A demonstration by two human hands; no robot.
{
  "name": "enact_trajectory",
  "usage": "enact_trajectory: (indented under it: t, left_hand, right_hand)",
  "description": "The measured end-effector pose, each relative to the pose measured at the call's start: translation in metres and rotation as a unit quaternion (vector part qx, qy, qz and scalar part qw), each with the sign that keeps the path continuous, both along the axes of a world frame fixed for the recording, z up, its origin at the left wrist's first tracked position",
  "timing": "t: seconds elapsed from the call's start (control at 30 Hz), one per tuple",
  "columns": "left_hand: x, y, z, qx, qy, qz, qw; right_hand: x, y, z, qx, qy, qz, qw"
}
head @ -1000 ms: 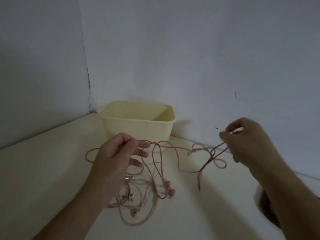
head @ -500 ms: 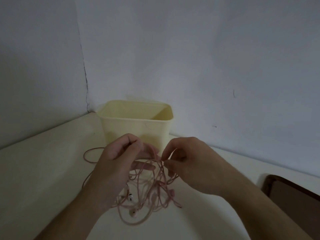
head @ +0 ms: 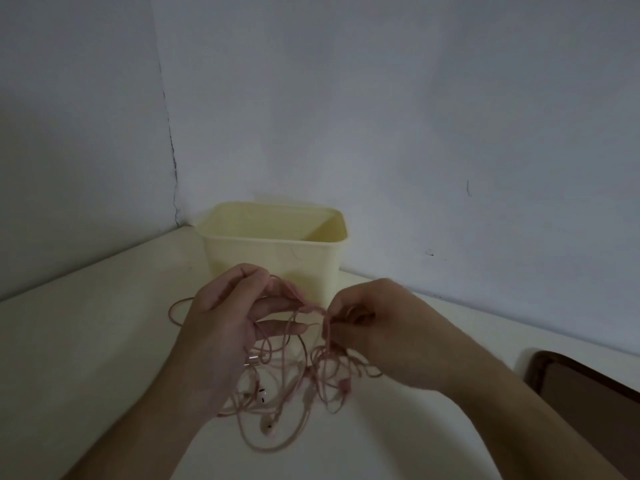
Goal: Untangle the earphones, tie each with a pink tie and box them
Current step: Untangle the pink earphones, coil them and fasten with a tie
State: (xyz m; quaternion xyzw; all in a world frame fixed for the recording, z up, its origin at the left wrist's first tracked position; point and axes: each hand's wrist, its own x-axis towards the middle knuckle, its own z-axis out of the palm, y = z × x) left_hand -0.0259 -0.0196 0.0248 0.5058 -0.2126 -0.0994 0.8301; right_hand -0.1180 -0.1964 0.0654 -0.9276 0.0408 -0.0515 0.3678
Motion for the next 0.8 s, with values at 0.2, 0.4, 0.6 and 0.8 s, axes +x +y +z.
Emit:
enact_trajectory:
  t: [0.2, 0.4, 0.6, 0.8]
  left_hand:
    - [0.006, 0.002, -0.005, 0.012, 0.007, 0.055, 0.998]
    - [0.012, 0.004, -0.007, 0.026, 0.012, 0.107, 0.994]
    - [0.020, 0.004, -0.011, 0.029, 0.046, 0.138, 0.989]
    - [0.023, 0.000, -0.015, 0.046, 0.041, 0.150, 0.987]
  right_hand:
    - [-0.007, -0.019, 0.018, 0.206, -0.135, -0.106, 0.963]
    - [-0.010, -0.039, 0.024, 0.200, -0.202, -0.173, 0.943]
    - [-0.019, -0.059, 0.034, 0.283, -0.257, -0.234, 0.894]
    - [-0.026, -0.078, 0.038, 0.196, -0.297, -0.343, 0.869]
